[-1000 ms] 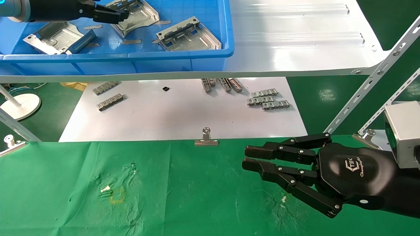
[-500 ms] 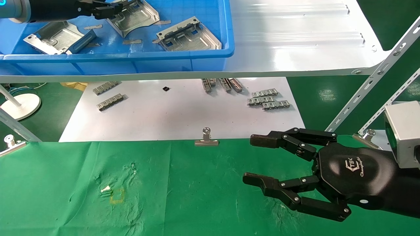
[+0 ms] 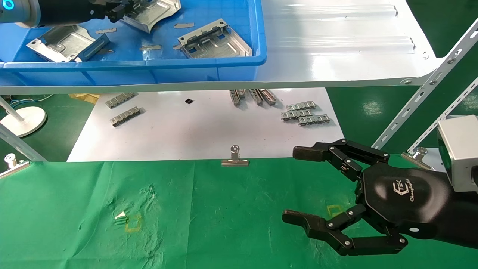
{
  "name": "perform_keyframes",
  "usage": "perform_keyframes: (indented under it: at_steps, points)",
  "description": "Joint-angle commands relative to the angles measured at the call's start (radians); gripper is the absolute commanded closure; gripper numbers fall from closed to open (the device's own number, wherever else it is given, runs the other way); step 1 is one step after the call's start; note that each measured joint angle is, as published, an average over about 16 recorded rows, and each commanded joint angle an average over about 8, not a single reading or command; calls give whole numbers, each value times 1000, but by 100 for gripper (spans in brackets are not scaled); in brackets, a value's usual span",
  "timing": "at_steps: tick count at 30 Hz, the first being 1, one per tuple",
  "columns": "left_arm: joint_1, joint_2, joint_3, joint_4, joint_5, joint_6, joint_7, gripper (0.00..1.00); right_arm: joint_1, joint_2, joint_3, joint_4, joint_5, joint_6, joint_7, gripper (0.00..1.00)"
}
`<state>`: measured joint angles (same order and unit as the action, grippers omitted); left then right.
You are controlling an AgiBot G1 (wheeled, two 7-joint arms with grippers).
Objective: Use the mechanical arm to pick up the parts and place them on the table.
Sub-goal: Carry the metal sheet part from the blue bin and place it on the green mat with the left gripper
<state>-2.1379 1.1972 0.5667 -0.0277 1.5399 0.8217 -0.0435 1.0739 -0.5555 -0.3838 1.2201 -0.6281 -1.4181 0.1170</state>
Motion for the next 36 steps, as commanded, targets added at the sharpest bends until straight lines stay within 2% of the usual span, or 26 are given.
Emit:
perform_keyframes:
  at_steps: [1,5,15,22,30,36]
  points:
    - [-3,1,-3,-5,-5,4,4,100,0,0,0,0,0,0,0,0]
    - [-20,-27,-20,-32,-31,116,51,100,0,0,0,0,0,0,0,0]
    - [-41,-152,-64,-83,-108,497,223,100,0,0,0,0,0,0,0,0]
    - [-43,-221,-75,-96,-136,706,327,100,0,0,0,0,0,0,0,0]
    - [17,-329,-59,-203,-202,786,457,100,0,0,0,0,0,0,0,0]
    - [166,-487,27,-508,-384,793,507,100,0,0,0,0,0,0,0,0]
